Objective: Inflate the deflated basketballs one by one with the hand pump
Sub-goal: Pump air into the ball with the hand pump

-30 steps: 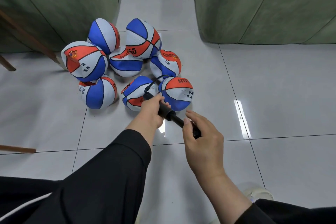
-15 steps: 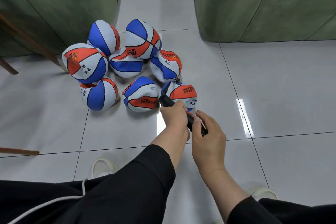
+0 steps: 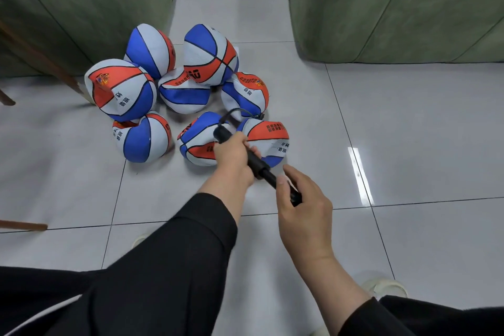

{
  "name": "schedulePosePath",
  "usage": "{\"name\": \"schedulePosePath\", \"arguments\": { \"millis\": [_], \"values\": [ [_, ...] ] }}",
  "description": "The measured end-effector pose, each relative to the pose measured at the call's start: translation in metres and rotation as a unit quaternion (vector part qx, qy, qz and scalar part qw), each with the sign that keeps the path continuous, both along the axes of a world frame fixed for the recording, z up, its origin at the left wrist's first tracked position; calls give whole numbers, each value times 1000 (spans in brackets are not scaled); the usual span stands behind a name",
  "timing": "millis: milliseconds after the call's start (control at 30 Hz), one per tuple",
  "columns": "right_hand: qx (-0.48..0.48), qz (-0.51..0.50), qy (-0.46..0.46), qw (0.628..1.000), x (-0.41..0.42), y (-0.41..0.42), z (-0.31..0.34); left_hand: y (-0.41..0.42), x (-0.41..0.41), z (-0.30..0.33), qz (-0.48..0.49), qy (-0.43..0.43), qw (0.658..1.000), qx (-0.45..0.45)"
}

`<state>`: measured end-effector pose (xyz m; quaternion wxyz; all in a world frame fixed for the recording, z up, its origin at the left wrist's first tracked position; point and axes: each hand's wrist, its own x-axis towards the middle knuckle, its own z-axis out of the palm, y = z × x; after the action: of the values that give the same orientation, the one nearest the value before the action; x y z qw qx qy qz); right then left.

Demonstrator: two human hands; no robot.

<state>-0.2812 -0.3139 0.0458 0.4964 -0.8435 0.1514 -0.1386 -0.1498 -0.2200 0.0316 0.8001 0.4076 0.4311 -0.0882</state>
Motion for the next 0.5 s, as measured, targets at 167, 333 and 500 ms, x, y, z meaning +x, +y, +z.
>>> {"name": "schedulePosePath", "arguments": {
  "millis": [167, 333, 500],
  "values": [
    [-3, 10, -24, 1000, 1, 7, 4, -2, -5, 5, -14, 22, 999, -35],
    [19, -10, 3, 1000, 9, -2, 1, -35, -27, 8, -12, 9, 998, -62],
    [30, 10, 34, 999, 15, -3, 4, -35, -30, 10, -6, 6, 996, -92]
  ]
}}
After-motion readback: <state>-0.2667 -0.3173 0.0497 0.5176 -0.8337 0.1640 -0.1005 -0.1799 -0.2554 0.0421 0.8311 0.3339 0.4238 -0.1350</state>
